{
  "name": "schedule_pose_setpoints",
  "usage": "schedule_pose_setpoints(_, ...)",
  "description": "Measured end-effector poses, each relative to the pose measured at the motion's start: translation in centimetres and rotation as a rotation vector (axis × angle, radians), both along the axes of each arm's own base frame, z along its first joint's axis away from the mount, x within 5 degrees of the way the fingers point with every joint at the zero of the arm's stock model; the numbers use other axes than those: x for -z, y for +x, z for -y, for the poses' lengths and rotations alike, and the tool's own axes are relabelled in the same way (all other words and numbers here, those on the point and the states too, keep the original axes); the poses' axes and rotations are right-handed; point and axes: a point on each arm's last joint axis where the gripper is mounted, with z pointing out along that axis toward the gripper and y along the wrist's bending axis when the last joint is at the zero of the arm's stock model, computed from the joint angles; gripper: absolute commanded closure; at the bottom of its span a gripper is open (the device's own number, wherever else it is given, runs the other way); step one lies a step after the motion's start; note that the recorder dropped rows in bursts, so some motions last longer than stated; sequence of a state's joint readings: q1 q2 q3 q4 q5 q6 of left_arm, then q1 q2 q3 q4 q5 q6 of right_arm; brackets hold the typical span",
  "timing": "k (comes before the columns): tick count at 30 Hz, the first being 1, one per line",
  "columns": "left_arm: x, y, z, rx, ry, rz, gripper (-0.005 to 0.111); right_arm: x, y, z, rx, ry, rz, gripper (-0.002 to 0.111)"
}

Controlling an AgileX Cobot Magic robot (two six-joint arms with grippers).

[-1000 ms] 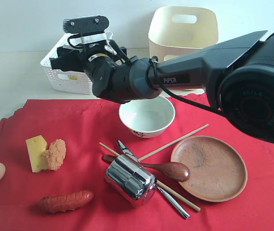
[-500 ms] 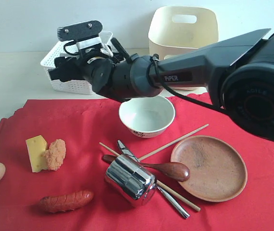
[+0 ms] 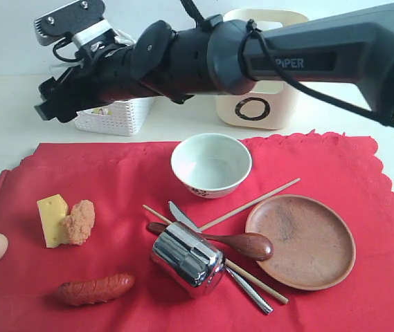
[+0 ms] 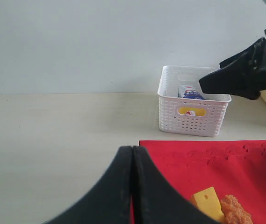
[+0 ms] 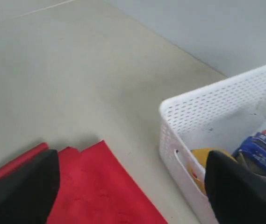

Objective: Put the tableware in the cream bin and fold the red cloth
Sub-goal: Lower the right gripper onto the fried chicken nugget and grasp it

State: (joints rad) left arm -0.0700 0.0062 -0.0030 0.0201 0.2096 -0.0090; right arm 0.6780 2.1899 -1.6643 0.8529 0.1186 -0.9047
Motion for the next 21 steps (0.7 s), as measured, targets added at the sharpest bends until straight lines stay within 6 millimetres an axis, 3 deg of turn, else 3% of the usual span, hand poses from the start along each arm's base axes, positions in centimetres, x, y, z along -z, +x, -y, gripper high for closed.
schedule_pose_setpoints(12,0.0,0.0,0.0,0.0,0.0,0.0,0.107,-1.6,-1.3,2.0,-0.188,-0.134,-0.135,0.028)
schedule_pose_setpoints(21,0.0,0.0,0.0,0.0,0.0,0.0,0.107,-1.6,-2.0,3.1,-0.183,-0.253,-0.225,0.028)
